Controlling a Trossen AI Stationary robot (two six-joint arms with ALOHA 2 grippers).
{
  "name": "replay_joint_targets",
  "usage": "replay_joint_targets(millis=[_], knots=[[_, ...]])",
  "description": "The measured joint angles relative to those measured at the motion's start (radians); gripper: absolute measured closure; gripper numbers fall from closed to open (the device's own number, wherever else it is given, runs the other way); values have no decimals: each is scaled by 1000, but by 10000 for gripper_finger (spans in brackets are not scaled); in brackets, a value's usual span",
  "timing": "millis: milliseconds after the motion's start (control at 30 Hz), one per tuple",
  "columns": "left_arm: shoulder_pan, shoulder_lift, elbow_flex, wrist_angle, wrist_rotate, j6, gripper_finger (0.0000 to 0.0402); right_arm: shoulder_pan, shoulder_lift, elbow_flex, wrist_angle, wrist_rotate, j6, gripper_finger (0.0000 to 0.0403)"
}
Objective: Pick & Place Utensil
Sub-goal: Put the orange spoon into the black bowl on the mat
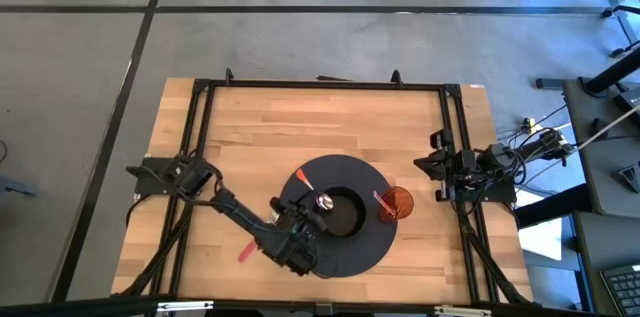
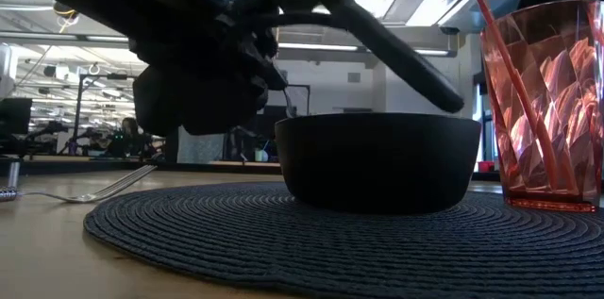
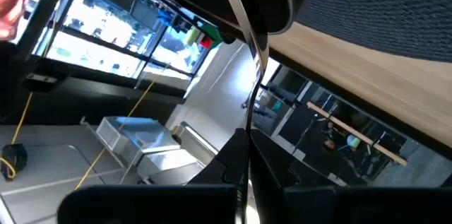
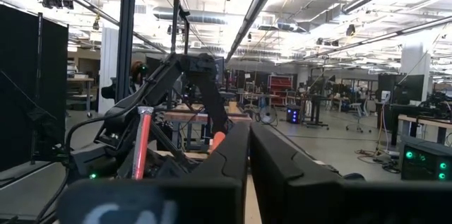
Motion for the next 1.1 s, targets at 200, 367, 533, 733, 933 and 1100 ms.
replay_joint_targets(millis=[200,367,533,733,933,1100], knots=[[17,3,0,0,1,11,400,0,0,0,0,0,3,386],[22,3,0,0,4,28,400,0,0,0,0,0,1,386],[20,3,0,0,19,48,400,0,0,0,0,0,0,386],[20,3,0,4,31,72,400,0,0,0,0,0,0,386],[35,3,0,30,45,109,400,0,0,0,0,0,0,386],[47,4,0,41,50,118,400,0,0,0,0,0,-16,386]])
